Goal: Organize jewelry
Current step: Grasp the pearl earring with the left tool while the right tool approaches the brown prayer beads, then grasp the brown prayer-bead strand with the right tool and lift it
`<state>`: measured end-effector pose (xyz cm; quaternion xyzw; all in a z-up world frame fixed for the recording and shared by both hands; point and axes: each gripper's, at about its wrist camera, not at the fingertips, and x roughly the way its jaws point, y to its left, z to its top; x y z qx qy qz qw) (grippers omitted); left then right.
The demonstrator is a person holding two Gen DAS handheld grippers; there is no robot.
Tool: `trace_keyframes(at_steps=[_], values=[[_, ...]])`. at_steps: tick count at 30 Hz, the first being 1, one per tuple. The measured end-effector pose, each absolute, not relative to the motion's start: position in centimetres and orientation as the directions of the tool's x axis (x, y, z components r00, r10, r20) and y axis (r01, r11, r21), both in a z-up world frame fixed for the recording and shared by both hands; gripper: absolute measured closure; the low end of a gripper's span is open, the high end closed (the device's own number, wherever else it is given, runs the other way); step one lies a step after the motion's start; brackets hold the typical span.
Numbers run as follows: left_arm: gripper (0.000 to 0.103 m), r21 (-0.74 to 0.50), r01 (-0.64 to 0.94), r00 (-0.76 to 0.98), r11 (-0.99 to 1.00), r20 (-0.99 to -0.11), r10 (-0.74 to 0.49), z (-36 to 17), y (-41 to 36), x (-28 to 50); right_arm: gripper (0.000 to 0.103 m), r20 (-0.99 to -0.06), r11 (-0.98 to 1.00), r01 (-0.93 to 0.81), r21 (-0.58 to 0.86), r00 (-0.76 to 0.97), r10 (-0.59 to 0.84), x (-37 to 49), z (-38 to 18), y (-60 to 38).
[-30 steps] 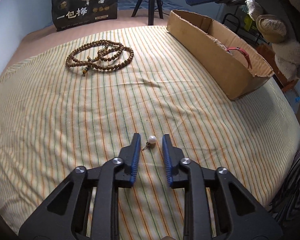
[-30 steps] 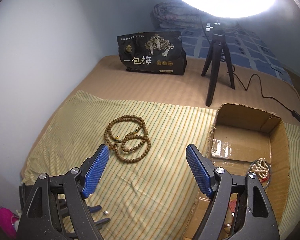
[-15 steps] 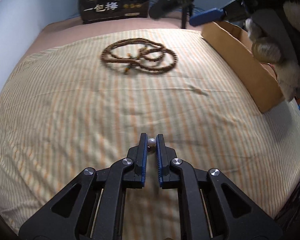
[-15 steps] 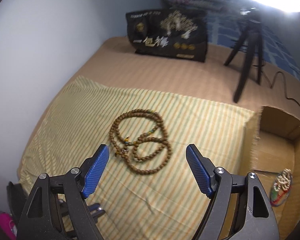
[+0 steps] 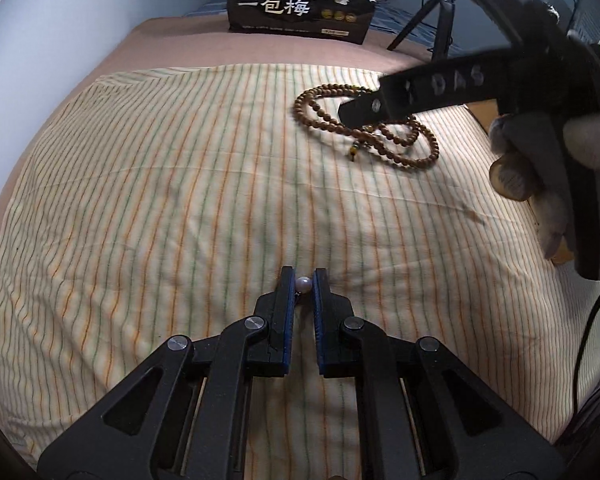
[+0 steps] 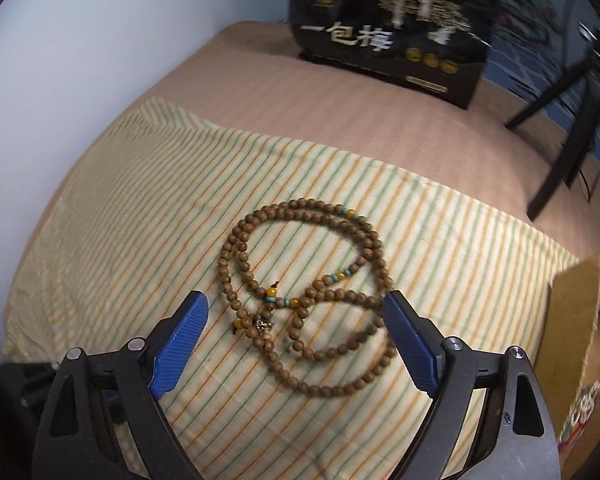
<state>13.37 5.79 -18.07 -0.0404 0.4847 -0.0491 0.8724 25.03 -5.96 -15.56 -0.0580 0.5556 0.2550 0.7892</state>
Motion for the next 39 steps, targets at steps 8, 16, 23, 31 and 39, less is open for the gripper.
trace_keyframes(at_steps=[8,16,23,31,39], values=[[0.096,-0.122,0.045,0.525,0.991,-0.842,-0.128,-18.1,6.3,13.5,0.013,-0.931,0.857,-0.508,0.086,0.266,0.251,25.2,-18.1,-3.9],[0.096,-0.135,0.028,0.527,0.99,-0.84,-0.13,-18.2,6.9,14.2,0.007,-0.935,0.869,-0.481,0.114,0.245,0.258,27.0,-19.2,-4.0],[0.096,-0.147,0.013,0.528,0.989,-0.839,-0.132,-18.2,7.2,14.5,0.011,-0.928,0.856,-0.501,0.129,0.244,0.283,27.0,-19.3,-5.0],[0.096,-0.159,0.001,0.532,0.987,-0.836,-0.135,-17.9,7.4,14.6,0.074,-0.911,0.84,-0.508,0.19,0.227,0.343,25.9,-18.2,-6.3],[0.096,-0.17,-0.002,0.552,0.985,-0.822,-0.141,-16.8,7.3,14.2,0.092,-0.908,0.833,-0.52,0.189,0.231,0.35,24.9,-17.7,-6.3]])
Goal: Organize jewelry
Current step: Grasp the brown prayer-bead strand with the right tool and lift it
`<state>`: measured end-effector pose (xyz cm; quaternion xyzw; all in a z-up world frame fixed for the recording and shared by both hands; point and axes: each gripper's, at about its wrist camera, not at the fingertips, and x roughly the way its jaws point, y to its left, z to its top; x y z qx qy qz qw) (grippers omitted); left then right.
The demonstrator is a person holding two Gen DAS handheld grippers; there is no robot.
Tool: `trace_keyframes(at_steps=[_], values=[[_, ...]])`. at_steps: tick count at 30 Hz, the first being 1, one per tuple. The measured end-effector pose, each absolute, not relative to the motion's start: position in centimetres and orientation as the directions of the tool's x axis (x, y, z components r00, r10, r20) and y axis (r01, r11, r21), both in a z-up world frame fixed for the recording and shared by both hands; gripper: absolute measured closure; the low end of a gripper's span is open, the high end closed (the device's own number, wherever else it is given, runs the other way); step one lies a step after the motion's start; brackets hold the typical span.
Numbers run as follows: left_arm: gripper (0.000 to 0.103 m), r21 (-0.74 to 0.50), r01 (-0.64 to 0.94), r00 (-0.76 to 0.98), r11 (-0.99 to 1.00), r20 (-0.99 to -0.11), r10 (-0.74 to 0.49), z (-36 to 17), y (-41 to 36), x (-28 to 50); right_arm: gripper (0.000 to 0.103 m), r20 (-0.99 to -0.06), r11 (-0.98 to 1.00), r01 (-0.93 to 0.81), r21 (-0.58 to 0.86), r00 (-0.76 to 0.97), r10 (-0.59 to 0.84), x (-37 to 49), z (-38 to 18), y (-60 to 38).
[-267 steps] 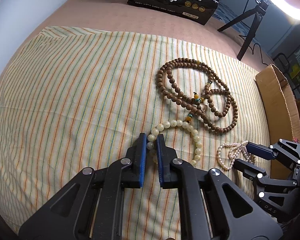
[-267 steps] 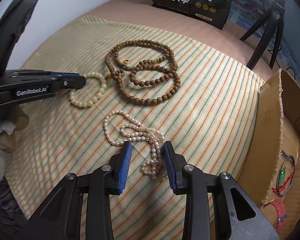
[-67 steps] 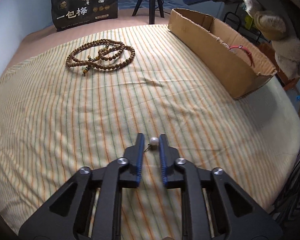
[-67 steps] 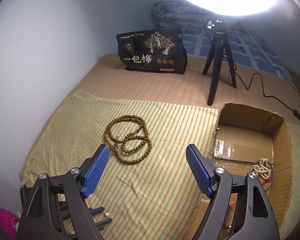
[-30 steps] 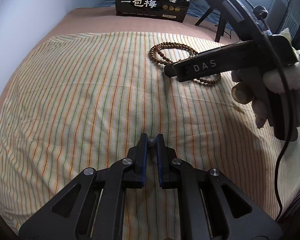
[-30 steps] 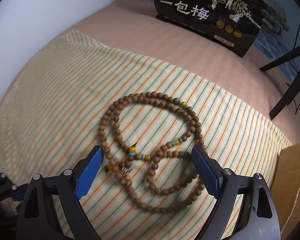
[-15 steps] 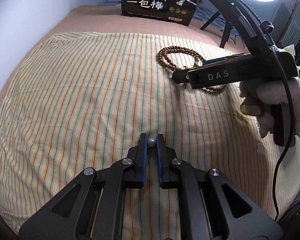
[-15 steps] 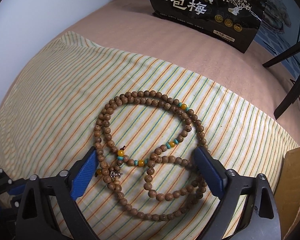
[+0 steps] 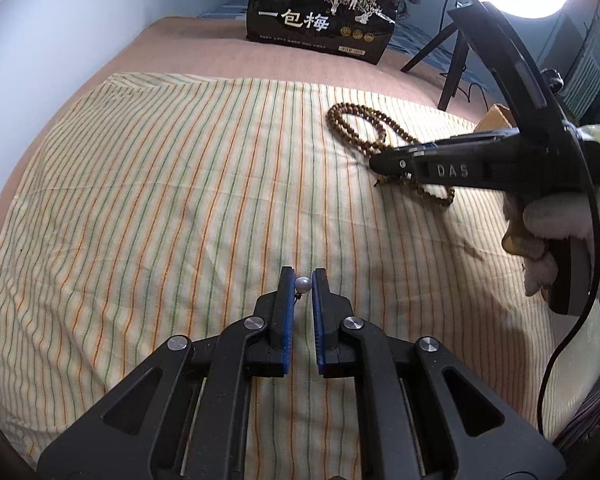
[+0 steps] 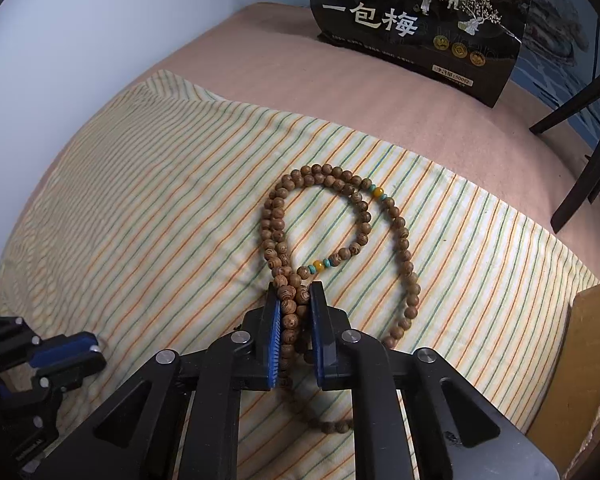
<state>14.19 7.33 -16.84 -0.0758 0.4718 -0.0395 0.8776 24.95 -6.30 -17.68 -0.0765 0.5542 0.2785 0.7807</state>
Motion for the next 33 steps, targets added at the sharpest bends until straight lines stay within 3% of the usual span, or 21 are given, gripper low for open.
trace_keyframes(at_steps=[11,33], values=[[0.096,-0.18,0.022,0.602,0.983,-0.783,-0.157,-14.0,6.7,13.6,0.092,-0.886,0.817,-0.55,0.172,0.277,0.373,22.3,-14.3,-6.8],[0.096,-0.193,0.135,0.713,0.972,-0.662,-0.23,-6.0,1.9,11.4,0.092,-0.756,0.804,-0.547,0.234,0.417,0.504,16.8,-4.5,-14.1]])
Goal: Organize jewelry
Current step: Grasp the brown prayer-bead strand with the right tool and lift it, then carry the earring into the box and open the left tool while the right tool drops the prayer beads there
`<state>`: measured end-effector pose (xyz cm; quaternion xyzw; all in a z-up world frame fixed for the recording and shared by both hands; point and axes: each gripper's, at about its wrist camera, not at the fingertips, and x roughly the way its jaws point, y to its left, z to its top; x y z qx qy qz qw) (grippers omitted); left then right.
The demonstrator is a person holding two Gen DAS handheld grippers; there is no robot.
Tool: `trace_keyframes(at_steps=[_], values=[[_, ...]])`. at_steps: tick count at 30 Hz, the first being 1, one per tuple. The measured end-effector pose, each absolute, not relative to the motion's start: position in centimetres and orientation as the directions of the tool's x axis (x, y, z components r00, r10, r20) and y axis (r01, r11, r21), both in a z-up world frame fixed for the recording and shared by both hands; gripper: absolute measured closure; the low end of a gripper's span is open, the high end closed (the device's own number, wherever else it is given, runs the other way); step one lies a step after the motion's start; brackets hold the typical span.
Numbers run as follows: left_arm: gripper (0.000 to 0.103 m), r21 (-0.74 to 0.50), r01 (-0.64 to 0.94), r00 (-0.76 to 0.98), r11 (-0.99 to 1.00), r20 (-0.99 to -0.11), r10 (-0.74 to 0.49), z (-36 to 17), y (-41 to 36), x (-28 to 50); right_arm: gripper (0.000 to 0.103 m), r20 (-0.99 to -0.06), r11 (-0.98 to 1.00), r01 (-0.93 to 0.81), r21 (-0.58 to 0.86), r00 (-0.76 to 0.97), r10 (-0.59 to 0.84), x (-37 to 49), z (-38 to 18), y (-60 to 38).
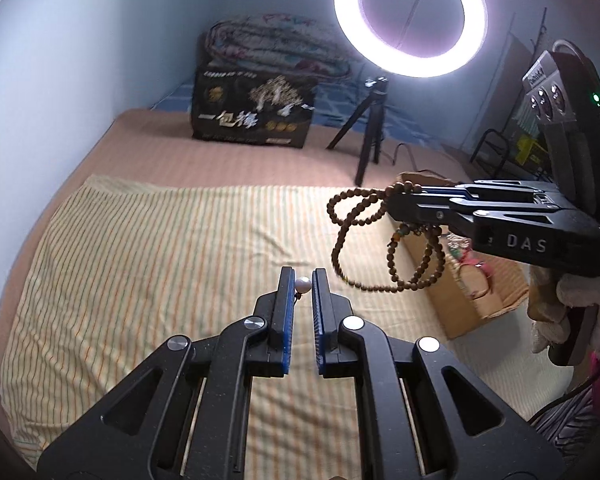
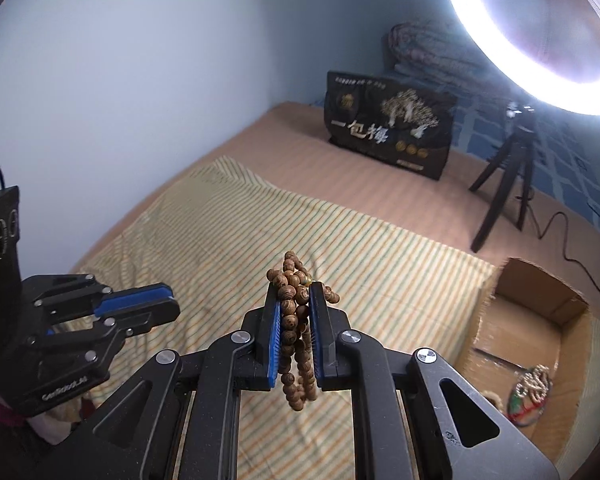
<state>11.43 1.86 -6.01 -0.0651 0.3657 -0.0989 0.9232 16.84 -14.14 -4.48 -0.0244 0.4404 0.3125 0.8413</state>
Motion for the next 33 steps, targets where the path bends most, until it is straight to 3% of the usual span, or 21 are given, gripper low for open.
trace_keyframes(at_steps=[15,33], values=[[0.096,-0.185,0.28,0.728,0.942,-0.598,-0.334,-2.9,-5.5,12.2,0.092,-0.69,0.847,-0.47,0.248,0.528,0.495,14.7,-1.2,-23.8],[0.096,-0.175,0.386,0.694,0.906,-0.592,-0.41,-3.0,-13.1,14.5,0.092,-0.705,0.921,-0.322,0.221,0.6,0.379,16.2,-2.0,-31.8]])
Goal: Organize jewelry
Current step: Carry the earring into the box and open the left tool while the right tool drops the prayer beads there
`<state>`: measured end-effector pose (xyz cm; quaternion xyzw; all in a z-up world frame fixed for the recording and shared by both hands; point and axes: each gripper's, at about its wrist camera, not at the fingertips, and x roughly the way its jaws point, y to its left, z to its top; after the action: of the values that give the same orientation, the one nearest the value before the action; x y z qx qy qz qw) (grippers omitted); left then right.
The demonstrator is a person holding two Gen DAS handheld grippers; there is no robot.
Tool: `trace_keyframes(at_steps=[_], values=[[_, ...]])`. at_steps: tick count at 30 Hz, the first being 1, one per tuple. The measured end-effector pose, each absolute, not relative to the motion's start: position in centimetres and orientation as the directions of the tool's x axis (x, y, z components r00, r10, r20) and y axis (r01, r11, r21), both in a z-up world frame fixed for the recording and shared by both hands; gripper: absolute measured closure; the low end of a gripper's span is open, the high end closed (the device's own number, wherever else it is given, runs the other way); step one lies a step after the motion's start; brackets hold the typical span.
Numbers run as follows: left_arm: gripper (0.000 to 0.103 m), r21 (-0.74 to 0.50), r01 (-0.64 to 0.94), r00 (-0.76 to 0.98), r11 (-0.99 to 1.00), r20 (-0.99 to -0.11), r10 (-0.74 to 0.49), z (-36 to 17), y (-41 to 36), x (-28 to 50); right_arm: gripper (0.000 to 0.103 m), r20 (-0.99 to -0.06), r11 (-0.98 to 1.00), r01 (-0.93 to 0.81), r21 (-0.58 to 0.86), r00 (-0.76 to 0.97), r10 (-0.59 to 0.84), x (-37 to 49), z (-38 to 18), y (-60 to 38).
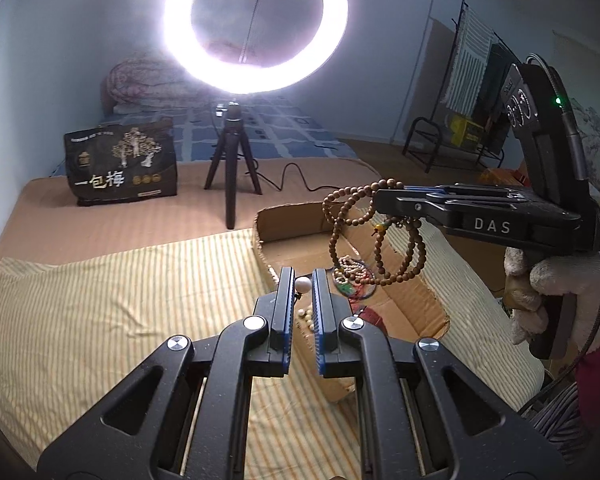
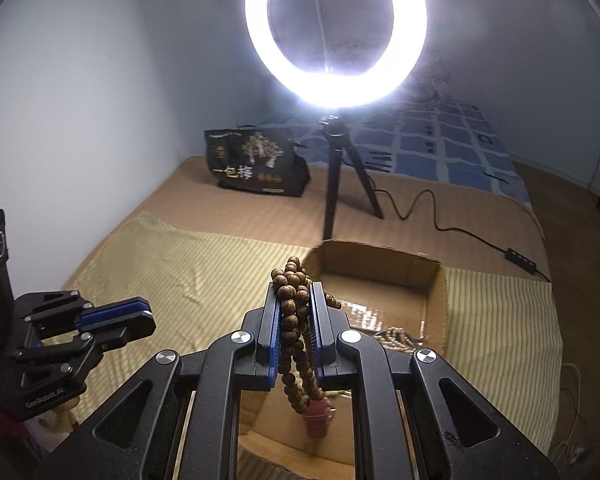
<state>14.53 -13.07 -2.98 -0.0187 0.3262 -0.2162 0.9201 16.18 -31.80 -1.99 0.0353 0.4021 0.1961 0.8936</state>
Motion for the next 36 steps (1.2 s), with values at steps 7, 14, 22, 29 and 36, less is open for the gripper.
trace_keyframes(at_steps=[7,14,22,29,36], values=[[0.096,-0.178,0.402,0.678,0.898,-0.602,-0.422,-3.8,-14.7,15.6,0.092,-0.712,0.931,-0.288,0.226,0.603,0.36,17.2,-2.6,-33.4],[0.096,-0.182,0.413,0.658,0.893,-0.618,-0.43,-4.9,-16.3,16.4,0.092,-0.716,0.937,-0.257,0.237,0.606,0.347,18.1,-3.1,-34.3],[0.096,-0.183,0.411,0.626,0.893,-0.656,-0.422,-7.0,-18.0,18.0,0.092,-0.729,0.944,-0.213,0.253,0.6,0.331,19.7,-4.2,-35.2],[0.096,-0.193,0.391,0.608,0.9,-0.68,-0.41,-8.5,-18.8,19.6,0.092,-0.756,0.953,-0.183,0.24,0.58,0.301,21.2,-5.7,-35.5],[0.096,-0.204,0.381,0.586,0.902,-0.701,-0.406,-9.5,-19.2,20.7,0.092,-0.778,0.961,-0.165,0.224,0.563,0.278,22.0,-6.8,-35.6]])
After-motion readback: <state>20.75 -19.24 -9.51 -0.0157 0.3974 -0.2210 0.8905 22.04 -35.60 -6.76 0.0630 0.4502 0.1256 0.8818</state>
